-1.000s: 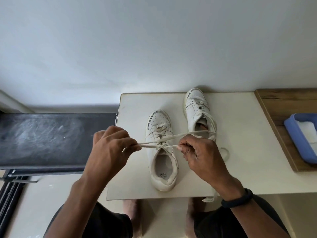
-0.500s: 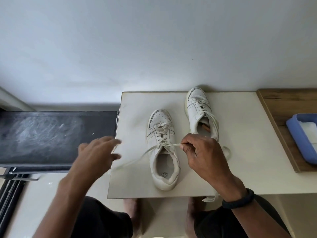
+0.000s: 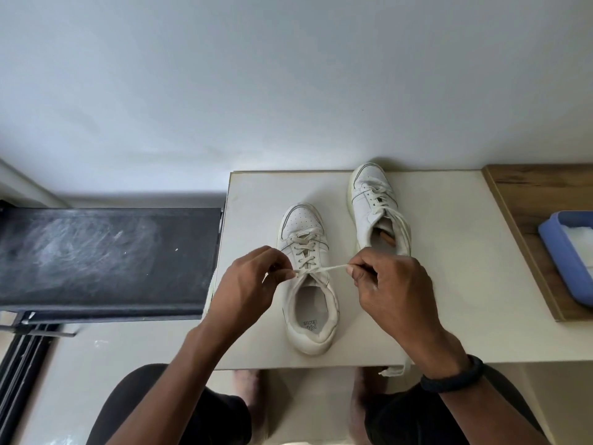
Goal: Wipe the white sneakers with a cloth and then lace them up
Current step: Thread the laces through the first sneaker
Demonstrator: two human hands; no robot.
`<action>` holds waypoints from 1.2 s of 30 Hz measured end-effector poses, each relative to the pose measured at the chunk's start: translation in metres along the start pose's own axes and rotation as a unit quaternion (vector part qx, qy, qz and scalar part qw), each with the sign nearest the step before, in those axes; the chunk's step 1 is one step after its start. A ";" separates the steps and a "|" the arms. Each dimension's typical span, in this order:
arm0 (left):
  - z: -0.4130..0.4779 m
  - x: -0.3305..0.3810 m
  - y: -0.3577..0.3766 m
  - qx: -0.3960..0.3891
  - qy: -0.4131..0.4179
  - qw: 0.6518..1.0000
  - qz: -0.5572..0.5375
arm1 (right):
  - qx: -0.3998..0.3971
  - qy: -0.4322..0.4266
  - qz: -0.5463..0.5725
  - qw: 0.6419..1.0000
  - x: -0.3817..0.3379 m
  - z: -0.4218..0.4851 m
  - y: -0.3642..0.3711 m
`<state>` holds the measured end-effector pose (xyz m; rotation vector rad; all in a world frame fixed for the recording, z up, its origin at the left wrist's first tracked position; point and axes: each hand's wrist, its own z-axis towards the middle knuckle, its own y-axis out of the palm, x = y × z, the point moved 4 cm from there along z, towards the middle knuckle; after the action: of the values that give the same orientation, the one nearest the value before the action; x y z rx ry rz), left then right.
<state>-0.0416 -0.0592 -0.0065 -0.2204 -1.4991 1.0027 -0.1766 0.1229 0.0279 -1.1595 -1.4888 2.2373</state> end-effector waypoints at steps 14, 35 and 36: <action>0.000 -0.003 -0.006 0.013 0.069 0.986 0.152 | -0.014 0.030 -0.068 0.997 0.006 -0.002 0.007; -0.010 0.004 -0.041 0.089 -0.115 0.981 -0.126 | -0.048 -0.056 0.223 0.972 -0.002 0.000 -0.013; -0.009 0.010 -0.035 0.105 -0.129 0.974 -0.154 | -0.026 -0.066 0.246 0.967 -0.008 0.001 -0.010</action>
<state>-0.0216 -0.0702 0.0232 0.2970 -1.5864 0.9534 -0.1740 0.1227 0.0410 -1.5658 -1.4336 2.6507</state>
